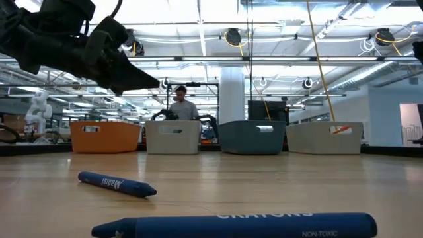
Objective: Sort crayons/erasers/pens/pencils in bins
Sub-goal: Put the gray crayon into the blue bin
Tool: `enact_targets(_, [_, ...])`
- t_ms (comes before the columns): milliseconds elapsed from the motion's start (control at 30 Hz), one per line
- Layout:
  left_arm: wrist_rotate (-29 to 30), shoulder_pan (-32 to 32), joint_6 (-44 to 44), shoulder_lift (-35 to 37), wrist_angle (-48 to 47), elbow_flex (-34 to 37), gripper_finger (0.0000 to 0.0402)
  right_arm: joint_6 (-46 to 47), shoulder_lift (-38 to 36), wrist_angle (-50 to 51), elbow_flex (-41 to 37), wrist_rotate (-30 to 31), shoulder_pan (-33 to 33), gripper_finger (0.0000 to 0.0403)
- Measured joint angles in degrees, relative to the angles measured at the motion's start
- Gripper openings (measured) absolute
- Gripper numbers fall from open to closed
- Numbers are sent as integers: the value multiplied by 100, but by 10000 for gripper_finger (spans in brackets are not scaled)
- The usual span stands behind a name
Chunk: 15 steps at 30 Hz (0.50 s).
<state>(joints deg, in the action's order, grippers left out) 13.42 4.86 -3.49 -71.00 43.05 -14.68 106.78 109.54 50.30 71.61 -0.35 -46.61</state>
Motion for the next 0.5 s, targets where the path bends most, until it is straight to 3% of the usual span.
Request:
enact_targets(367, [162, 59, 20, -2, -114, 0, 13, -129, 32, -142, -4, 31, 48, 25])
enact_targets(500, [214, 59, 16, -2, -177, 0, 12, -165, 34, -151, -9, 31, 48, 19])
